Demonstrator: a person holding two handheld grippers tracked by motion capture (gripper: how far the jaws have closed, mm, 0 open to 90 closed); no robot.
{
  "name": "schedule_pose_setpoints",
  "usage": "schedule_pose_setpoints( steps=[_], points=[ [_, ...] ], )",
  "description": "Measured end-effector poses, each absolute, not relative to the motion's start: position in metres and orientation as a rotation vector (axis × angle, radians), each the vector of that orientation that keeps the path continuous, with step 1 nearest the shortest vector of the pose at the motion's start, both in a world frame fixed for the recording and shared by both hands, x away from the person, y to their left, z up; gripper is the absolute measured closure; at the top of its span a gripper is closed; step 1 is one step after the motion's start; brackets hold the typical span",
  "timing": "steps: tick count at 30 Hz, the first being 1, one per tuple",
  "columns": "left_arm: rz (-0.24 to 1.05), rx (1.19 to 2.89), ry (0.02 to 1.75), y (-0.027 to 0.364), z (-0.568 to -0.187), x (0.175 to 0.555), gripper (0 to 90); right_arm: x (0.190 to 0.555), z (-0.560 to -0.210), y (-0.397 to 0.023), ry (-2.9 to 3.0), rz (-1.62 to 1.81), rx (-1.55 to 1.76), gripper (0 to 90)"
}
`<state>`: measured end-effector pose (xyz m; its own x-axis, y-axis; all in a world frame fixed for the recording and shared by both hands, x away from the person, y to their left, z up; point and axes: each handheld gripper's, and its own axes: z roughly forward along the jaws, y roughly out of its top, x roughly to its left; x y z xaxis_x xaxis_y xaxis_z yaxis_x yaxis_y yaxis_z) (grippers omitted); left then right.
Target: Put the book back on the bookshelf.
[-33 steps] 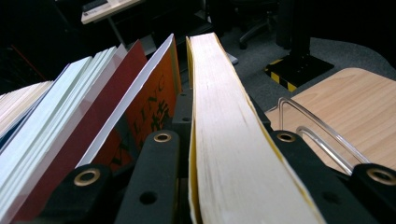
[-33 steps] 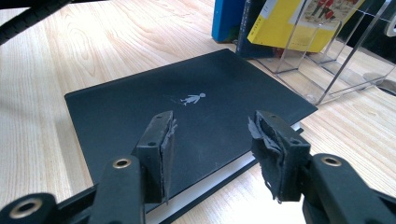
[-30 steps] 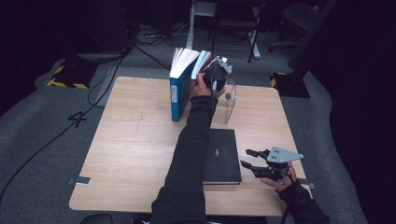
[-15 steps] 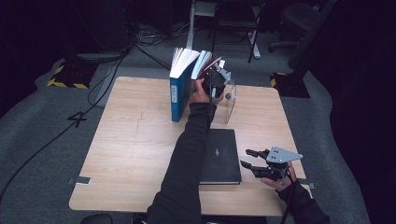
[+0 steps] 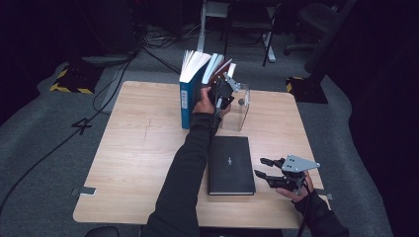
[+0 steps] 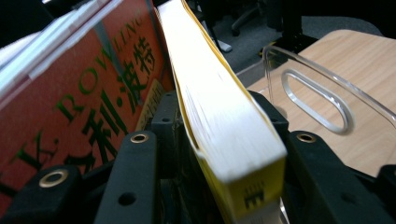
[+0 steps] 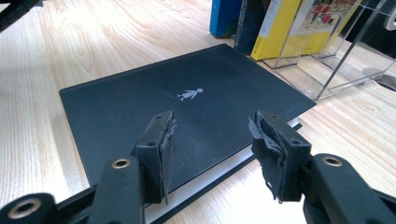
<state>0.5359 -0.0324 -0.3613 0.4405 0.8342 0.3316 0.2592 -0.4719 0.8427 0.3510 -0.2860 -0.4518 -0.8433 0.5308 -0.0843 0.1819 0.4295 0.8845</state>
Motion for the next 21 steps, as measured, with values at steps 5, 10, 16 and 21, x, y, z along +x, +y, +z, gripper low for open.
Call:
schedule_pose_setpoints(
  steps=[5, 10, 16, 21],
  points=[
    [0.981, 1.982, 0.895, -0.028, -0.359, 0.531, 61.0, 0.352, -0.452, -0.286, 2.341, 1.382, 0.615, 49.1],
    [0.963, 1.982, 0.893, -0.024, -0.357, 0.527, 60.7, 0.352, -0.453, -0.286, 2.347, 1.379, 0.615, 48.8],
    [0.938, 1.997, 0.871, -0.019, -0.357, 0.521, 61.0, 0.352, -0.453, -0.286, 2.349, 1.377, 0.619, 48.6],
    [0.935, 2.005, 0.86, -0.017, -0.357, 0.519, 61.2, 0.352, -0.454, -0.285, 2.36, 1.371, 0.614, 48.4]
  ],
)
